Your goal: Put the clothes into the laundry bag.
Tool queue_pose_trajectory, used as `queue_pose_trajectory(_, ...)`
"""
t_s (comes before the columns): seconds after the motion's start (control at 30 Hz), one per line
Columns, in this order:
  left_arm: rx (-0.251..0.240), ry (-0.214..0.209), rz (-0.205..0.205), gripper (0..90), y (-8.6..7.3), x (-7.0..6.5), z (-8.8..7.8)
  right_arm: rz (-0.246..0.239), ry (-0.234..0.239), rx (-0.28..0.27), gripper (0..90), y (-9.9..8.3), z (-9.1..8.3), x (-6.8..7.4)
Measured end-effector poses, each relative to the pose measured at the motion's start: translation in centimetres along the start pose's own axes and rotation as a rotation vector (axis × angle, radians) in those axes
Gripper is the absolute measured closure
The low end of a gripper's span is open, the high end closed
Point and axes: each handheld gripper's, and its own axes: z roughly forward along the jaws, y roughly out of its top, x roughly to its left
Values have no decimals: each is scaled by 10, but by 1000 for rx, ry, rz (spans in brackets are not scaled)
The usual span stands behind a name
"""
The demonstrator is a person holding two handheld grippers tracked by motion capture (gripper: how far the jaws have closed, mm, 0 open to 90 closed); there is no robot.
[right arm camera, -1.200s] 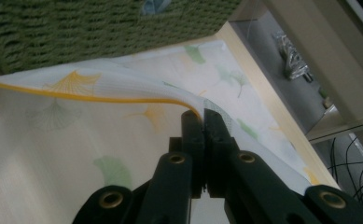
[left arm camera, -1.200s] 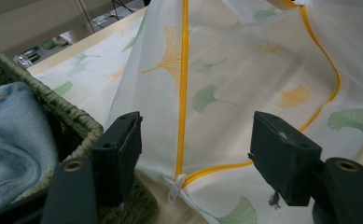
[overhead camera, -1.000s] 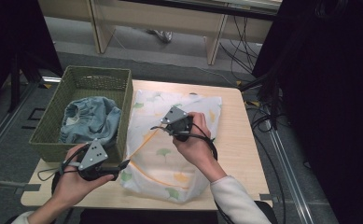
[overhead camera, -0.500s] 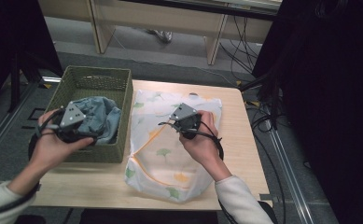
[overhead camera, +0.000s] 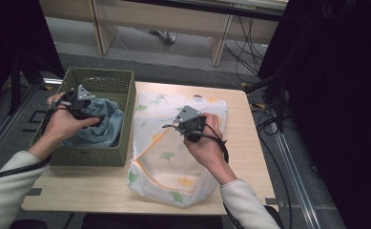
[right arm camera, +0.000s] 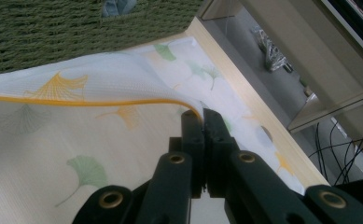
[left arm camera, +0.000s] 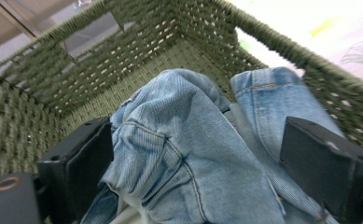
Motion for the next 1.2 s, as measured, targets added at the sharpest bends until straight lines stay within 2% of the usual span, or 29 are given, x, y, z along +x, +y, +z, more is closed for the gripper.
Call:
queue_pose_trajectory(0.03, 16, 6, -17, 77, 0, -1, 1, 6, 2, 4, 898, 0, 0, 1)
queue_pose_trajectory(0.07, 14, 8, 2, 71, 1, 1, 5, 10, 3, 6, 898, 0, 0, 1)
queue_pose_trajectory(0.1, 29, 12, -13, 70, 1, 0, 6, -1, 5, 5, 897, 0, 0, 1)
queue_pose_trajectory(0.17, 41, 9, -20, 68, 2, 1, 10, 5, 7, 7, 898, 0, 1, 1)
queue_pose_trajectory(0.33, 99, 2, -23, 64, 3, 8, 21, 12, 11, 11, 898, -1, 2, 1)
queue_pose_trajectory(0.53, 164, -41, -45, 65, 5, 18, 35, 24, 13, 14, 899, -1, 3, 2)
queue_pose_trajectory(0.63, 176, -44, -58, 66, 6, 21, 41, 1, 18, 12, 898, -1, 4, 1)
queue_pose_trajectory(0.73, 179, -35, -46, 65, 8, 20, 44, 21, 19, 21, 898, -2, 4, 2)
queue_pose_trajectory(0.87, 135, -34, -51, 64, 18, 19, 41, 23, 17, 21, 898, -2, 3, 2)
queue_pose_trajectory(0.9, 131, -30, -48, 62, 20, 20, 42, 41, 20, 26, 898, -2, 3, 2)
queue_pose_trajectory(0.97, 147, -24, -39, 52, 21, 22, 45, 6, 21, 17, 898, -2, 4, 0)
queue_pose_trajectory(1.0, 161, -22, -37, 46, 21, 23, 49, 25, 22, 22, 898, -2, 4, 1)
queue_pose_trajectory(1.07, 192, -32, -61, 28, 17, 26, 58, 11, 21, 22, 898, -2, 4, 1)
queue_pose_trajectory(1.1, 202, -27, -69, 19, 14, 28, 63, 23, 21, 28, 897, -2, 4, 2)
queue_pose_trajectory(1.2, 228, -19, -56, 11, 10, 28, 71, 8, 27, 25, 898, -2, 5, 2)
